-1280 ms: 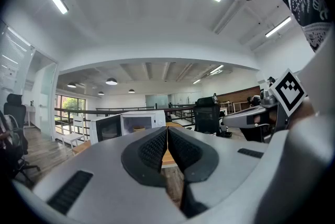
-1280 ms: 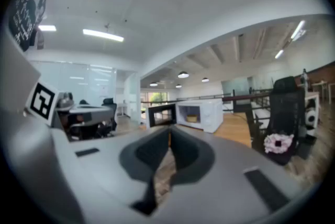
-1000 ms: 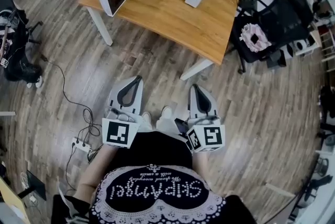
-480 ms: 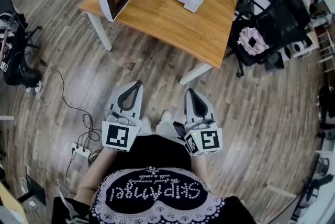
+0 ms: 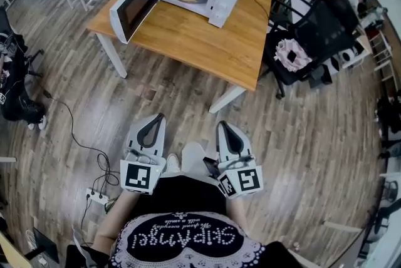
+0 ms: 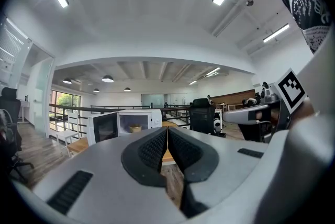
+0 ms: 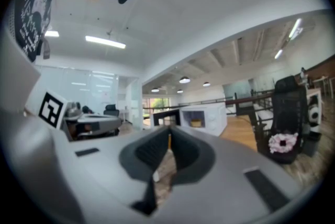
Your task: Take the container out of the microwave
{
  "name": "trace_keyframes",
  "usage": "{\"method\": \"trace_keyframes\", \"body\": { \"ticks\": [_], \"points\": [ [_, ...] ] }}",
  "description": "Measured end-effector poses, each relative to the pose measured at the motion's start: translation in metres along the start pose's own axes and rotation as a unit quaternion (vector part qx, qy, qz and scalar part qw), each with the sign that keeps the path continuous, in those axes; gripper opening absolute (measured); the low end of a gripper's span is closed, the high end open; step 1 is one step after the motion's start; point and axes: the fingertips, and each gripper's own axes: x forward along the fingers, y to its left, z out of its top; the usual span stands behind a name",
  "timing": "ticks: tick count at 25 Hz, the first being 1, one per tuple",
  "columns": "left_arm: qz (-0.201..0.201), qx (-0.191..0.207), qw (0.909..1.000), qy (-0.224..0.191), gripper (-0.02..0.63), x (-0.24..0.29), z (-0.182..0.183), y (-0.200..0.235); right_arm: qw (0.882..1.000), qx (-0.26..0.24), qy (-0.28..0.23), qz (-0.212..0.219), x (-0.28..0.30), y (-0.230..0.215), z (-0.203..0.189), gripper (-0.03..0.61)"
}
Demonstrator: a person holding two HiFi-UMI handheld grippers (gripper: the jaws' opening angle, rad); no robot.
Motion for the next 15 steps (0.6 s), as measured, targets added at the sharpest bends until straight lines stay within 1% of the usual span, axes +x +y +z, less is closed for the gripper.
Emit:
{"method": "trace_keyframes", "body": {
  "ticks": [8, 15],
  "points": [
    [-0.007, -0.002, 1.0000, -0.001, 0.026, 0.012, 0.000, 0.001, 1.000, 0.001, -0.003, -0.008, 0.004, -0.007, 0.001, 0.034],
    [-0.005, 0.001, 1.0000, 0.001, 0.028, 0.037, -0.003, 0.015, 1.000, -0.004, 0.000, -0.004, 0.034, -0.018, 0.001, 0.034]
  ]
}}
